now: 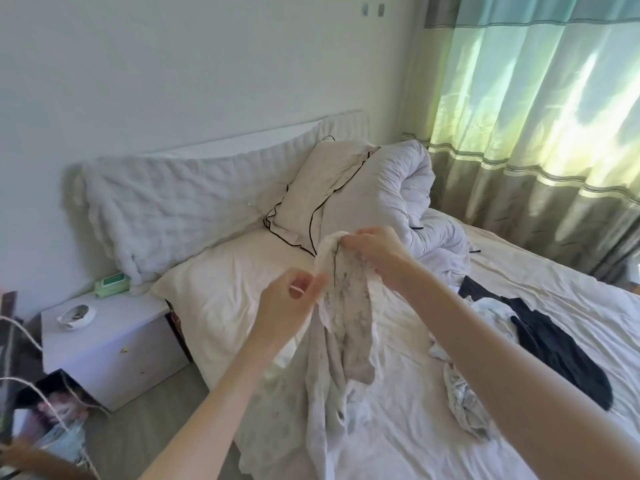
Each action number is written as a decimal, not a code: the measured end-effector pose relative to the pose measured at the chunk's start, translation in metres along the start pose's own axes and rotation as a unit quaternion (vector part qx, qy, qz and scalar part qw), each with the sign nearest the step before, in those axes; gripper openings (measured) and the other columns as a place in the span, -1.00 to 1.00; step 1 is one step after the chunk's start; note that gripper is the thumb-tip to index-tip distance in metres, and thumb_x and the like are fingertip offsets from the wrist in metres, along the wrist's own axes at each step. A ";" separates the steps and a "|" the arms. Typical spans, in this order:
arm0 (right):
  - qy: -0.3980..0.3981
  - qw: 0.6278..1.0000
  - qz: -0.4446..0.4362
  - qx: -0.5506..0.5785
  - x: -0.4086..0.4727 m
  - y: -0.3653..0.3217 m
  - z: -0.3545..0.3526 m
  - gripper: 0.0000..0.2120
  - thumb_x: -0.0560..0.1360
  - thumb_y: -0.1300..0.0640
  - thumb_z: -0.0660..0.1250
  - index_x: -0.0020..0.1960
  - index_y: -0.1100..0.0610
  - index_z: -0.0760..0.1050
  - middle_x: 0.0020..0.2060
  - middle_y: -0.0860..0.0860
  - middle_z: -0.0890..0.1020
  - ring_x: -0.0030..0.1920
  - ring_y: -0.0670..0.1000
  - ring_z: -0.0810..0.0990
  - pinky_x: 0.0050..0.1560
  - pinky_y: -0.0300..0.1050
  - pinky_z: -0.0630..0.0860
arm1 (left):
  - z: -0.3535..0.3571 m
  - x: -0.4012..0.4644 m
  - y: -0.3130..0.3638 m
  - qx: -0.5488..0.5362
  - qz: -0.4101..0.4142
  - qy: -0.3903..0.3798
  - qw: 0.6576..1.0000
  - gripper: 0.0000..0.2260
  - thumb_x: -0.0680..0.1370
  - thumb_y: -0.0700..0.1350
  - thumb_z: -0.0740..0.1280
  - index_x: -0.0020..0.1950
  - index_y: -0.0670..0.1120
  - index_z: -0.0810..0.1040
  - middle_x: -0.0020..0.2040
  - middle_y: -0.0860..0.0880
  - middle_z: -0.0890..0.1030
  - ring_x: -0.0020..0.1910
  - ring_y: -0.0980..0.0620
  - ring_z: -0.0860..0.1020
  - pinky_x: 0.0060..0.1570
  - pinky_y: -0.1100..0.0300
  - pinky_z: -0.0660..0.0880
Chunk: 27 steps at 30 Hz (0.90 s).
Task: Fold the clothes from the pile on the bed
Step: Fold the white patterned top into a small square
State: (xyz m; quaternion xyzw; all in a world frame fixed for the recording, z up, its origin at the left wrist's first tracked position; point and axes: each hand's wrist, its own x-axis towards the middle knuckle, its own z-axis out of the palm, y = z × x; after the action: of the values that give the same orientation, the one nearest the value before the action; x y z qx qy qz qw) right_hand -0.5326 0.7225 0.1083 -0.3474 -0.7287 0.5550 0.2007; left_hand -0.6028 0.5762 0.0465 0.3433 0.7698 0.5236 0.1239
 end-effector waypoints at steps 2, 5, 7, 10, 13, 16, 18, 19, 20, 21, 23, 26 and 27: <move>-0.009 1.000 0.009 0.024 0.006 -0.013 0.001 -0.87 0.41 0.22 0.40 -0.28 0.15 0.48 -0.48 0.00 0.43 -0.56 -0.11 0.42 -0.57 -0.40 0.25 | 0.009 -0.007 -0.006 0.009 -0.043 -0.014 0.999 -0.74 0.49 0.14 0.33 -0.12 -0.05 0.48 -0.19 0.04 0.57 -0.24 0.09 0.59 -0.26 0.30 0.46; -0.076 0.996 -0.002 0.039 0.011 -0.024 -0.006 -0.93 0.39 0.19 0.43 -0.24 0.17 0.57 -0.38 0.03 0.59 -0.34 -0.02 0.59 -0.25 -0.19 0.51 | 0.010 -0.002 -0.005 -0.017 -0.062 0.004 0.998 -0.82 0.49 -0.03 0.38 -0.21 -0.13 0.53 -0.29 -0.02 0.58 -0.25 -0.06 0.60 -0.25 0.21 0.50; -0.096 0.995 -0.016 0.026 0.015 -0.025 -0.017 -0.90 0.39 0.18 0.45 -0.29 0.15 0.60 -0.38 0.03 0.58 -0.31 0.03 0.55 -0.16 -0.08 0.46 | -0.003 0.007 -0.003 -0.021 -0.078 0.039 0.996 -0.75 0.47 -0.10 0.41 -0.38 -0.12 0.52 -0.43 0.02 0.54 -0.38 -0.01 0.52 -0.40 0.33 0.39; -0.125 0.992 -0.012 -0.013 0.019 -0.023 -0.037 -0.89 0.41 0.17 0.45 -0.23 0.19 0.58 -0.31 0.10 0.52 -0.28 0.07 0.44 -0.15 -0.04 0.38 | -0.031 0.024 -0.003 -0.025 -0.095 0.029 0.995 -0.67 0.49 -0.16 0.40 -0.43 -0.22 0.43 -0.41 -0.12 0.43 -0.36 0.01 0.38 -0.33 0.19 0.30; -0.142 0.988 -0.026 -0.048 0.024 -0.019 -0.049 -0.83 0.45 0.14 0.43 -0.22 0.22 0.54 -0.34 0.06 0.54 -0.26 0.04 0.49 -0.17 -0.14 0.45 | -0.048 0.041 0.010 -0.079 -0.110 -0.040 0.990 -0.72 0.55 -0.22 0.31 -0.36 -0.05 0.56 -0.46 0.04 0.53 -0.44 0.10 0.50 -0.35 0.25 0.52; -0.154 0.970 -0.091 -0.164 0.021 -0.013 -0.053 -0.78 0.42 0.01 0.46 -0.24 0.12 0.51 -0.37 -0.04 0.51 -0.30 -0.03 0.48 -0.24 -0.24 0.40 | -0.055 0.054 0.031 -0.209 -0.145 -0.075 0.964 -0.78 0.62 -0.20 0.19 -0.20 -0.10 0.52 -0.44 0.04 0.56 -0.45 0.14 0.51 -0.39 0.25 0.50; -0.149 0.946 -0.116 -0.263 0.019 0.000 -0.048 -0.75 0.38 0.01 0.50 -0.19 0.13 0.48 -0.38 -0.09 0.44 -0.35 -0.08 0.40 -0.37 -0.37 0.28 | -0.060 0.057 0.042 -0.275 -0.142 -0.111 0.944 -0.76 0.63 -0.20 0.13 -0.20 -0.15 0.48 -0.45 -0.02 0.55 -0.49 0.10 0.50 -0.40 0.21 0.39; -0.137 0.940 -0.126 -0.286 0.018 0.010 -0.044 -0.73 0.35 0.05 0.52 -0.22 0.12 0.44 -0.39 -0.10 0.41 -0.35 -0.09 0.37 -0.41 -0.35 0.25 | -0.062 0.057 0.048 -0.282 -0.131 -0.132 0.941 -0.75 0.63 -0.20 0.12 -0.20 -0.18 0.47 -0.47 -0.04 0.53 -0.52 0.08 0.47 -0.44 0.21 0.33; -0.115 0.936 -0.146 -0.300 0.017 0.021 -0.040 -0.71 0.34 0.09 0.52 -0.23 0.11 0.40 -0.39 -0.11 0.39 -0.33 -0.08 0.37 -0.41 -0.31 0.23 | -0.063 0.056 0.052 -0.282 -0.119 -0.151 0.940 -0.75 0.63 -0.20 0.11 -0.20 -0.20 0.45 -0.49 -0.07 0.48 -0.56 0.07 0.43 -0.48 0.23 0.27; -0.087 0.931 -0.172 -0.311 0.018 0.031 -0.036 -0.72 0.34 0.13 0.51 -0.23 0.12 0.38 -0.37 -0.10 0.40 -0.30 -0.04 0.39 -0.38 -0.26 0.21 | -0.063 0.055 0.055 -0.279 -0.108 -0.164 0.940 -0.75 0.64 -0.19 0.10 -0.20 -0.21 0.43 -0.50 -0.08 0.44 -0.58 0.06 0.39 -0.52 0.24 0.24; -0.024 0.926 -0.204 -0.317 0.019 0.053 -0.028 -0.83 0.38 0.20 0.43 -0.13 0.15 0.44 -0.27 -0.02 0.48 -0.18 0.05 0.47 -0.27 -0.18 0.22 | -0.062 0.053 0.060 -0.292 -0.100 -0.177 0.935 -0.75 0.65 -0.18 0.08 -0.16 -0.22 0.42 -0.44 -0.12 0.40 -0.55 0.06 0.35 -0.55 0.27 0.27; 0.056 0.950 -0.167 -0.259 0.015 0.085 -0.019 -0.68 0.44 0.25 0.36 0.18 0.17 0.47 0.02 0.06 0.52 0.05 0.06 0.47 -0.10 -0.24 0.24 | -0.066 0.053 0.064 -0.357 -0.105 -0.176 0.911 -0.73 0.64 -0.13 0.07 0.01 -0.25 0.50 -0.20 -0.14 0.60 -0.37 0.04 0.55 -0.42 0.27 0.46; 0.075 0.959 -0.149 -0.227 0.013 0.095 -0.016 -0.65 0.45 0.23 0.36 0.22 0.16 0.44 0.07 0.04 0.50 0.06 0.02 0.46 -0.07 -0.24 0.26 | -0.068 0.054 0.061 -0.377 -0.105 -0.167 0.905 -0.72 0.63 -0.09 0.11 0.08 -0.24 0.51 -0.10 -0.14 0.65 -0.26 0.02 0.62 -0.33 0.26 0.52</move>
State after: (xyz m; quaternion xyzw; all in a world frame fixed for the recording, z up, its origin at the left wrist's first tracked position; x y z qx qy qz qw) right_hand -0.5034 0.7562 0.0219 -0.3121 -0.8620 0.3109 0.2509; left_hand -0.6561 0.5759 0.1390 0.2706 0.5144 0.6941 0.4246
